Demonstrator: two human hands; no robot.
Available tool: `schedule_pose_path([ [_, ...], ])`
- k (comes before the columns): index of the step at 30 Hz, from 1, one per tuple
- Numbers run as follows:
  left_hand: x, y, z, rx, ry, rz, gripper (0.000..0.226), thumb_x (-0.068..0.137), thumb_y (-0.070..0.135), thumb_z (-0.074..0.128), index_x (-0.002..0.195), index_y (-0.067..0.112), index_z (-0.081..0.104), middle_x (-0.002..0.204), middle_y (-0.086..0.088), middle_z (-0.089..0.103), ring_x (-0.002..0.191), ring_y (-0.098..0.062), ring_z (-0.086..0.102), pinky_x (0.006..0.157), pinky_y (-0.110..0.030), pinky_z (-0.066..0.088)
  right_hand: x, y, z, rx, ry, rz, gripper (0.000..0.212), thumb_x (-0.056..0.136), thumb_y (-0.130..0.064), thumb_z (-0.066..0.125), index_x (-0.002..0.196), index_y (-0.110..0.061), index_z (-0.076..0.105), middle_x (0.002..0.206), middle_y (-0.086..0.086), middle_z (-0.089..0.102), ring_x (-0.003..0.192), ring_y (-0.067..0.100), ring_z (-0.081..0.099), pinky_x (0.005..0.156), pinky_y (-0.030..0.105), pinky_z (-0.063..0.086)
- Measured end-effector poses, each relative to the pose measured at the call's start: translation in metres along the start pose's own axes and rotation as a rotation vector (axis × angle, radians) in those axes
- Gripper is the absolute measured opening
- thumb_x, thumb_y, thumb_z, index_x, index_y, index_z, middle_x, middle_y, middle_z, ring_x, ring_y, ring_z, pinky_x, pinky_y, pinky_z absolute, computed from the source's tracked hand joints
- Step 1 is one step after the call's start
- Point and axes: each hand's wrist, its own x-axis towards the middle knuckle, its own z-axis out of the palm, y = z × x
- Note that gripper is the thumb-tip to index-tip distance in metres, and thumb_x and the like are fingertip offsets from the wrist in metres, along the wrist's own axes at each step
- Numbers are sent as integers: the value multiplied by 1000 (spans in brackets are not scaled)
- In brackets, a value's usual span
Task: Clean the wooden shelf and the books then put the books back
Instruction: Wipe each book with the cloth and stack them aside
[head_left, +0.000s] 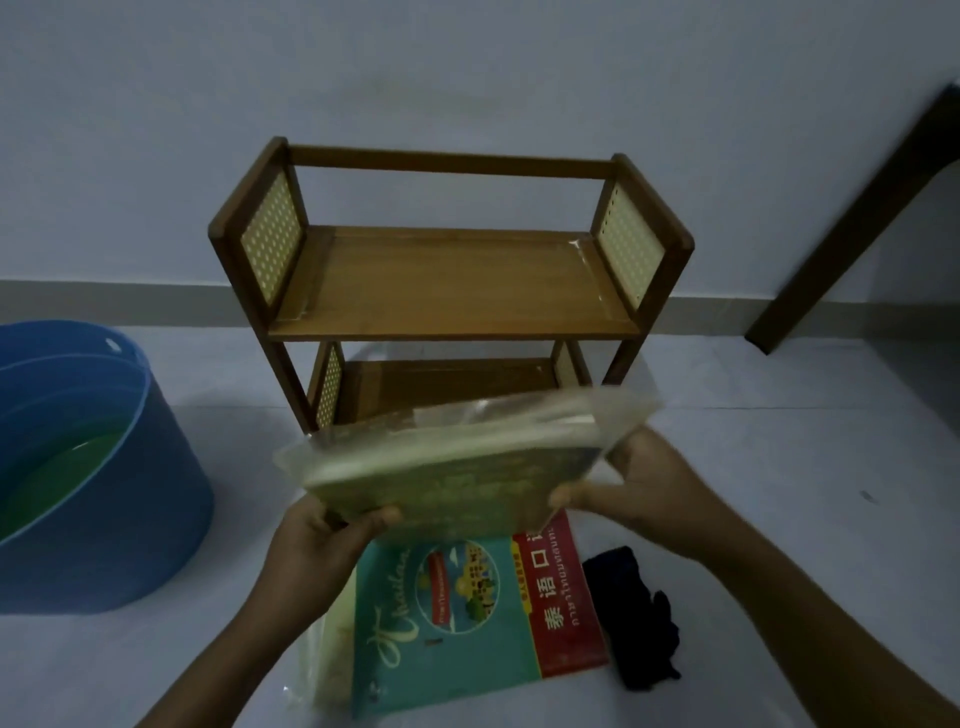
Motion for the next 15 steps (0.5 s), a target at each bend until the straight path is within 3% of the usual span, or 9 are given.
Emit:
schedule_pose_path([
  [3, 0, -4, 1, -5, -4, -75, 45, 43, 76, 76, 80, 52, 69, 89, 14, 75, 82, -9, 71, 73, -35, 58, 7, 48, 26, 67, 29, 186, 40, 78, -10, 75, 114, -17, 58, 108, 2, 69, 100, 13, 67, 82, 35, 58],
  [7, 0, 10, 3, 62, 35, -125, 42, 43, 69, 71, 83, 57, 66, 90, 21, 73, 83, -3, 70, 72, -33, 57, 10, 64, 47, 162, 179, 214, 22, 83, -10, 70, 105, -13, 65, 101, 9, 73, 95, 20, 70, 82, 42, 58],
  [10, -3, 36, 20, 130, 25, -76, 52, 43, 77, 72, 83, 43, 69, 83, 27, 72, 77, 5, 68, 64, -27, 56, -8, 50, 21, 160, 235, 207, 19, 85, -3, 68, 99, -16, 67, 94, -5, 76, 91, 13, 71, 73, 25, 58],
  [11, -4, 45, 30, 119, 13, -64, 44, 52, 71, 75, 81, 39, 70, 78, 30, 71, 75, 9, 67, 62, -23, 55, -18, 43, 9, 160, 250, 184, 21, 84, -3, 67, 100, -16, 66, 93, -9, 75, 90, 10, 71, 71, 21, 56],
  [13, -5, 55, 63, 58, -37, -22, 19, 67, 35, 81, 82, 38, 70, 71, 37, 67, 73, 17, 63, 61, -10, 52, -42, 32, -19, 136, 346, 118, 30, 78, -10, 70, 106, -15, 64, 100, -10, 74, 94, 9, 70, 73, 19, 55],
  [15, -4, 62, 107, 12, -150, -10, 27, 75, 17, 77, 88, 38, 65, 73, 42, 65, 75, 20, 61, 60, -3, 47, -67, 36, -50, 138, 488, 96, 41, 72, -15, 71, 111, -17, 60, 105, -8, 73, 95, 11, 69, 74, 22, 56],
])
